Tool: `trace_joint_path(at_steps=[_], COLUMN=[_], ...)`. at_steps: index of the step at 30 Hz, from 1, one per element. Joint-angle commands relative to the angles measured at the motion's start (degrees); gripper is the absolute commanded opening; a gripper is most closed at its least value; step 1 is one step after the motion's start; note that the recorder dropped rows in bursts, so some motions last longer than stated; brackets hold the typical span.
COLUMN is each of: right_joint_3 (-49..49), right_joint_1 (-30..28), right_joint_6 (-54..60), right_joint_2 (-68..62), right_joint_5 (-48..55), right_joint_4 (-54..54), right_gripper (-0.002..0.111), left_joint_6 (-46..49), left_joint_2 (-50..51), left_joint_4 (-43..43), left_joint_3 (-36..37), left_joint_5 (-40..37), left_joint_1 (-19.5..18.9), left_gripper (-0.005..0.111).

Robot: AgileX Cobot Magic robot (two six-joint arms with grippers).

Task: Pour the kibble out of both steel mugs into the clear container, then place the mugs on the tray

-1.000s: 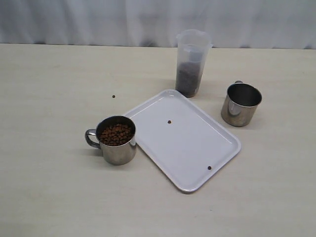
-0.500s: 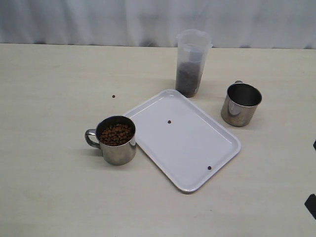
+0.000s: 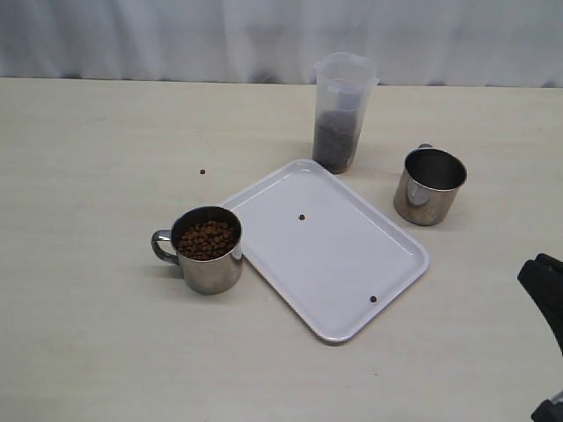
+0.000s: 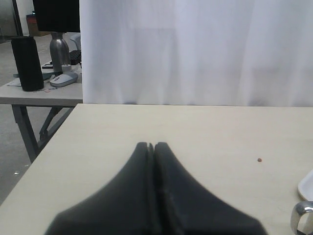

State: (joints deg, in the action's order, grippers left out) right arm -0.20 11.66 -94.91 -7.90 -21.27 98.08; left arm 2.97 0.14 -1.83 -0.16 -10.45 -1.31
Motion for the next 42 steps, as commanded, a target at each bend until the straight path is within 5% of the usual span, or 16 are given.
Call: trace_joint_path(at_steps=[1, 11, 14, 16, 18, 20, 31, 42], right_joint_3=[0.2, -0.87, -0.87, -0.87, 0.2, 0.2, 0.2, 0.2], right_joint_1=[0.66, 3.68, 5.17, 5.17, 5.17, 4.33, -10.48, -3.3], right_joint_6=[-0.66, 5.31, 30.92, 60.01, 81.76, 91.55, 91.43, 91.43], right_joint_2=[6.94, 7.9, 7.9, 7.9, 7.9, 7.9, 7.9, 7.9], right_joint_5=[0.4, 15.36, 27.45, 34.24, 32.89, 32.53, 28.63, 28.63], right_joint_4=[-4.8, -39.59, -60.4, -76.39, -85.45, -89.78, -96.92, -94.65], right_gripper=[0.005, 0.005, 0.005, 0.005, 0.005, 0.005, 0.005, 0.005], left_joint_6=[-0.08, -0.08, -0.08, -0.08, -0.08, -0.08, -0.08, -0.08], left_joint_2=[-0.14, -0.14, -0.14, -0.14, -0.14, -0.14, -0.14, -0.14], left_joint_4=[-0.27, -0.27, -0.27, -0.27, -0.27, -0.27, -0.27, -0.27], left_joint_3=[0.16, 0.16, 0.16, 0.16, 0.16, 0.16, 0.16, 0.16], left_joint_5=[0.35, 0.35, 0.35, 0.35, 0.35, 0.35, 0.35, 0.35], left_joint_1=[0.31, 0.31, 0.31, 0.31, 0.31, 0.31, 0.31, 0.31], left_gripper=[0.0, 0.0, 0.0, 0.0, 0.0, 0.0, 0.0, 0.0])
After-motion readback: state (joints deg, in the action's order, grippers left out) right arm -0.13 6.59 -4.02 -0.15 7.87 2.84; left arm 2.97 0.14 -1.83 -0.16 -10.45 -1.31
